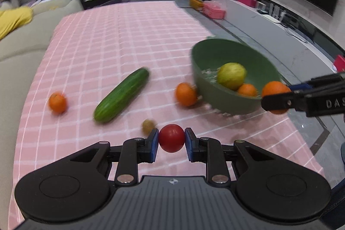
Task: Organize fruits
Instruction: 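Carry the orange and tomato over the green colander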
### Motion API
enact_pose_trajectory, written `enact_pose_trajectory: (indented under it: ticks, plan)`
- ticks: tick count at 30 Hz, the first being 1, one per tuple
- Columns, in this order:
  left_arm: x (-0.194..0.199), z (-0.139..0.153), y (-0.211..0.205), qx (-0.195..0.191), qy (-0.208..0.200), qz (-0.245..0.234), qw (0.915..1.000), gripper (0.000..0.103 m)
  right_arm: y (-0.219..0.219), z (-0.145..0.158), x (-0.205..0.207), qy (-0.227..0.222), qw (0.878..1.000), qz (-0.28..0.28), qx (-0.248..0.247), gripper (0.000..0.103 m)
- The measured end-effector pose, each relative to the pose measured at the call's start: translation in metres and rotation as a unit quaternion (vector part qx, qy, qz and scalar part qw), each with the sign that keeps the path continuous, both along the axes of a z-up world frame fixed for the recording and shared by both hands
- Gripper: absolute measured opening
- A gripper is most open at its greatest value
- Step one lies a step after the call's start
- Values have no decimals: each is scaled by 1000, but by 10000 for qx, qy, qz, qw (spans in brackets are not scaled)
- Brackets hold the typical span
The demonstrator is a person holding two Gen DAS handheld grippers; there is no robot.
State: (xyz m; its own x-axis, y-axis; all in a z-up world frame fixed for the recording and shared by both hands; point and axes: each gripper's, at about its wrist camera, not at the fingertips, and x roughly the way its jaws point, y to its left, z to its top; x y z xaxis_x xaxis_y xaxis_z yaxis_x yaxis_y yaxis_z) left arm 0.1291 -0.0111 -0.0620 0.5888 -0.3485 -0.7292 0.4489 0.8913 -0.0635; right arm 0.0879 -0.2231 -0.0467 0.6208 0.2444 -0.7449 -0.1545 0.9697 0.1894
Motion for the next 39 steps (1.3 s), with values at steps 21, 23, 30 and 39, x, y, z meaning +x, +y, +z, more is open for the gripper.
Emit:
enact_pose_trajectory:
  ticks: [21,23,30,39]
  plan:
    - [74,7,-114,741,-461,-1187,9891,29,-79,13,86,-76,9963,-851,46,42]
    - [82,6,-115,799,-462,-1176,9888,29,-75,9,98,-39,9968,-794,13,42]
    - [47,10,-39,653,-377,-927,9928,33,-69,-1,113,39,9976,-698,-6,42]
    - [-13,-68,107,652,400,1711,9823,44,-68,5,107,-73,9975,-683,155,42]
